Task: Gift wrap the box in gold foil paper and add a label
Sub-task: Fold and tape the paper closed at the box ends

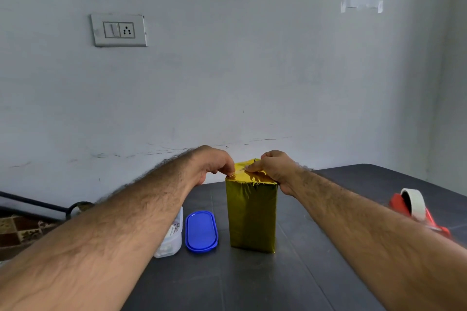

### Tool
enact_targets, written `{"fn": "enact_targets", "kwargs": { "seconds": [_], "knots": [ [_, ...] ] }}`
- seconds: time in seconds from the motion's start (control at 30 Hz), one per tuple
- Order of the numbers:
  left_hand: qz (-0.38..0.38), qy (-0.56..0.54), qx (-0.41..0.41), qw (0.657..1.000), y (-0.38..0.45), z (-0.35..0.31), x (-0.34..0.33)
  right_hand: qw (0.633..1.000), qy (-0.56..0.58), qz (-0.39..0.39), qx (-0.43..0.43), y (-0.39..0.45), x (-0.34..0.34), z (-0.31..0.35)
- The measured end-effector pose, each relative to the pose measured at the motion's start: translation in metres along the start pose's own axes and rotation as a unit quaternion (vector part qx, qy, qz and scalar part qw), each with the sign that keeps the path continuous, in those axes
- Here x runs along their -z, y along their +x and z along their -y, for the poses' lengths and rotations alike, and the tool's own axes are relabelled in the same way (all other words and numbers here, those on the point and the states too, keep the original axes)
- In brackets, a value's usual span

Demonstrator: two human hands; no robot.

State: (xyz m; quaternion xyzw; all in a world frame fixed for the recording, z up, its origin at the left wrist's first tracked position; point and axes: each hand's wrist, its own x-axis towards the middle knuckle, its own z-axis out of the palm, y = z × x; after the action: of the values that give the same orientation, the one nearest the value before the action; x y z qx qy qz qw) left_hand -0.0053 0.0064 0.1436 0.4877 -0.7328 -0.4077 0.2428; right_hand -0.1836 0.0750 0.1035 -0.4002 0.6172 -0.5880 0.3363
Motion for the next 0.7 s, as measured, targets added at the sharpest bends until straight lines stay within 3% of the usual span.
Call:
{"fn": "enact_targets", "kwargs": {
  "seconds": [0.27,0.47,0.7],
  "knots": [
    [-0.005,0.048,0.014,0.999,-0.004,-0.012,-0.003,1.0,-0.016,-0.006,-0.008,0.001,-0.003,0.001],
    [0.053,0.15,0.042,0.986,-0.002,-0.026,0.0,1.0,-0.023,-0.007,-0.01,-0.006,-0.004,0.003],
    [0.038,0.183,0.072,0.98,0.004,-0.02,0.009,1.0,-0.015,-0.011,-0.007,-0.004,0.002,0.003]
  ]
}}
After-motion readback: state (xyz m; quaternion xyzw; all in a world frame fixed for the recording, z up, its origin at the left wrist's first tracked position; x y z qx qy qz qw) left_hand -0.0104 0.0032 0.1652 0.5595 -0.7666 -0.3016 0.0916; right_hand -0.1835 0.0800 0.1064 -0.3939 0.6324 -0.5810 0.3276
